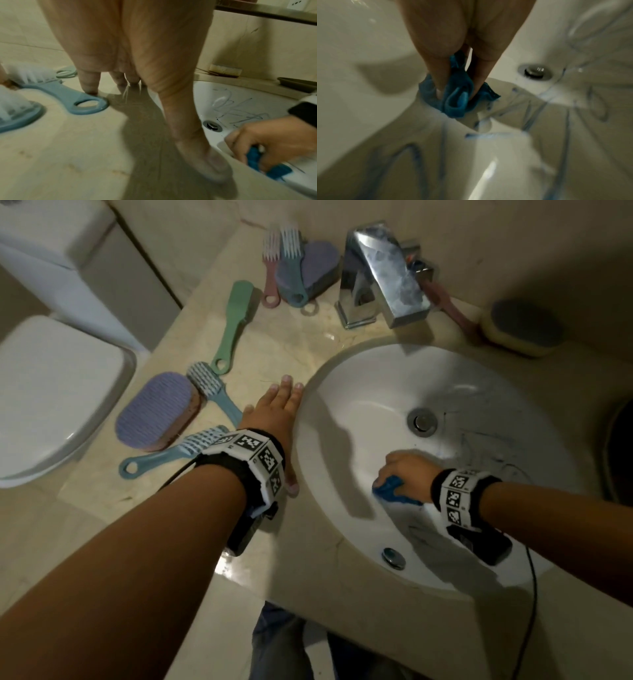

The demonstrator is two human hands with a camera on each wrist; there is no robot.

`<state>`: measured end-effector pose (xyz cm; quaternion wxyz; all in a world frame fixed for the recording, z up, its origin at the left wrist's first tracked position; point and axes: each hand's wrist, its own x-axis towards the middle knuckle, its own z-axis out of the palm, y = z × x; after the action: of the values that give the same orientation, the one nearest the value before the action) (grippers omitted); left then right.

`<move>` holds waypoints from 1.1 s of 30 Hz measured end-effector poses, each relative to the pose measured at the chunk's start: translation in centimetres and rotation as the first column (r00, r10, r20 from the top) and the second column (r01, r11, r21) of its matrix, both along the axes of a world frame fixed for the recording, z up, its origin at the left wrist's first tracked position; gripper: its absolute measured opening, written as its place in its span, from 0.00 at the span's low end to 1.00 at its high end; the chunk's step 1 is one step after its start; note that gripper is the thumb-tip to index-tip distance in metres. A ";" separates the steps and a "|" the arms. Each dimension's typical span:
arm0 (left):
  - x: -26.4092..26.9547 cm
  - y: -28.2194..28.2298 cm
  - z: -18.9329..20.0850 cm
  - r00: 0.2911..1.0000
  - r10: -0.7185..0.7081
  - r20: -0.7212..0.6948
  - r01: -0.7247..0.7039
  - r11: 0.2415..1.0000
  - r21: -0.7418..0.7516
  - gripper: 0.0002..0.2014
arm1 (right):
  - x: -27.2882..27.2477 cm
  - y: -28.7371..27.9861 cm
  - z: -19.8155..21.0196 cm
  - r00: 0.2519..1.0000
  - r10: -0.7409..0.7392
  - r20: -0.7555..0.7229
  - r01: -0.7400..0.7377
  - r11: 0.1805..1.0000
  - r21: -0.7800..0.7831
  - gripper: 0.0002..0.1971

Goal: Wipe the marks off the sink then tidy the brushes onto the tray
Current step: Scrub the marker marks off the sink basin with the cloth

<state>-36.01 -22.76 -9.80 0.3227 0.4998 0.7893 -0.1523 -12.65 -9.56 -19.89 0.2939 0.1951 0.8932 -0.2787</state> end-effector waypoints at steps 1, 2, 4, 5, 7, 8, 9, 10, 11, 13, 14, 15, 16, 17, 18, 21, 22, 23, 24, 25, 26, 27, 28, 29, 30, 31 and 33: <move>0.0 0.0 0.0 1.000 -0.002 0.000 0.002 1.000 0.000 0.82 | -0.4 0.4 0.0 1.000 -0.030 0.010 0.030 1.000 0.009 0.18; 0.1 0.1 -0.1 1.000 -0.002 0.001 0.002 1.000 0.000 0.82 | -0.7 0.3 0.0 0.999 -0.042 0.023 0.042 0.999 0.009 0.19; 0.2 0.2 -0.1 1.000 0.011 0.006 -0.011 1.000 0.008 0.79 | -0.9 -1.2 0.5 0.997 -0.020 0.074 0.019 1.000 0.014 0.19; 0.2 0.3 -0.1 1.000 0.016 0.010 -0.016 1.000 0.014 0.77 | -0.6 -2.1 0.9 0.993 -0.018 0.114 0.019 1.000 -0.005 0.19; 0.1 0.3 0.2 1.000 0.014 0.011 -0.014 1.000 0.014 0.73 | 0.2 -3.4 2.1 0.980 -0.073 0.183 0.088 0.994 -0.072 0.17; 0.1 0.2 0.4 1.000 0.004 -0.004 -0.004 1.000 0.010 0.74 | 0.6 -3.6 3.0 0.969 -0.088 0.230 0.111 0.990 -0.092 0.17; 0.1 0.0 0.6 1.000 -0.017 -0.026 0.017 1.000 0.004 0.76 | 0.9 -3.4 3.7 0.955 -0.085 0.283 0.116 0.989 -0.093 0.18; 0.3 -0.5 0.8 0.998 -0.035 -0.048 0.035 0.999 0.005 0.77 | 1.3 -3.2 4.6 0.941 -0.094 0.324 0.121 0.991 -0.062 0.18; 0.7 -0.9 1.2 0.997 -0.045 -0.065 0.047 0.999 0.024 0.76 | 1.7 -2.9 5.7 0.937 -0.147 0.317 0.153 0.988 0.006 0.18; 2.1 -2.1 2.1 0.997 -0.061 -0.051 0.066 0.991 0.112 0.66 | 2.8 -2.6 8.3 0.913 -0.360 0.194 0.345 0.933 0.106 0.16; 2.9 -2.9 2.7 0.997 -0.079 -0.016 0.081 0.982 0.172 0.60 | 3.5 -2.9 9.7 0.878 -0.468 0.101 0.457 0.882 0.117 0.15; 3.9 -3.6 3.3 0.994 -0.103 0.033 0.093 0.969 0.228 0.54 | 4.1 -3.4 11.1 0.829 -0.559 0.011 0.555 0.826 0.101 0.14; 4.8 -4.3 4.1 0.988 -0.125 0.092 0.096 0.957 0.273 0.49 | 4.8 -4.1 12.4 0.766 -0.639 -0.066 0.642 0.764 0.064 0.14; 5.7 -4.9 5.1 0.979 -0.143 0.148 0.092 0.948 0.305 0.44 | 5.4 -5.0 13.5 0.698 -0.704 -0.128 0.712 0.703 0.014 0.13; 6.4 -5.5 6.3 0.968 -0.155 0.198 0.083 0.941 0.328 0.40 | 5.8 -6.2 14.7 0.628 -0.756 -0.183 0.764 0.644 -0.040 0.13; 8.4 -7.1 9.8 0.927 -0.144 0.348 -0.013 0.912 0.411 0.30 | 6.5 -10.1 17.9 0.462 -0.843 -0.276 0.838 0.517 -0.176 0.09; 9.0 -7.6 10.9 0.906 -0.139 0.399 -0.053 0.899 0.434 0.27 | 6.5 -11.2 18.8 0.461 -0.829 -0.318 0.835 0.526 -0.162 0.07; 9.6 -8.0 11.7 0.884 -0.137 0.446 -0.086 0.892 0.445 0.26 | 6.4 -12.1 19.7 0.476 -0.800 -0.365 0.827 0.549 -0.123 0.06; 10.1 -8.5 12.4 0.866 -0.135 0.482 -0.108 0.889 0.444 0.25 | 6.2 -12.9 20.5 0.491 -0.770 -0.407 0.820 0.567 -0.083 0.06; 10.6 -8.9 13.0 0.853 -0.139 0.502 -0.115 0.890 0.441 0.26 | 5.9 -13.6 21.4 0.496 -0.748 -0.441 0.816 0.576 -0.058 0.07; 11.0 -9.3 13.4 0.848 -0.144 0.510 -0.110 0.894 0.435 0.27 | 5.7 -14.4 22.3 0.492 -0.730 -0.474 0.814 0.579 -0.046 0.07; 11.3 -9.7 13.9 0.845 -0.153 0.512 -0.102 0.895 0.435 0.29 | 5.5 -15.1 23.1 0.479 -0.718 -0.504 0.813 0.580 -0.054 0.09; 11.6 -10.2 14.3 0.842 -0.158 0.516 -0.100 0.894 0.437 0.29 | 5.3 -15.8 23.9 0.453 -0.713 -0.535 0.810 0.580 -0.087 0.09; 11.9 -10.6 14.8 0.838 -0.161 0.521 -0.104 0.891 0.442 0.28 | 5.2 -16.6 24.7 0.412 -0.721 -0.557 0.807 0.572 -0.144 0.10; 12.2 -11.0 15.2 0.833 -0.158 0.530 -0.117 0.886 0.449 0.27 | 5.1 -17.2 25.5 0.366 -0.741 -0.563 0.803 0.557 -0.213 0.09; 12.5 -11.4 15.7 0.825 -0.148 0.545 -0.145 0.877 0.458 0.24 | 5.2 -17.8 26.3 0.330 -0.769 -0.547 0.796 0.538 -0.277 0.09; 13.0 -12.1 16.6 0.820 -0.127 0.559 -0.206 0.844 0.495 0.17 | 5.7 -18.5 27.7 0.325 -0.789 -0.522 0.777 0.537 -0.327 0.11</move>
<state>-22.99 -34.86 6.80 0.3950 0.5742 0.6767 0.2375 -6.99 -28.08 7.76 -0.1840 0.4950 0.7266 -0.4395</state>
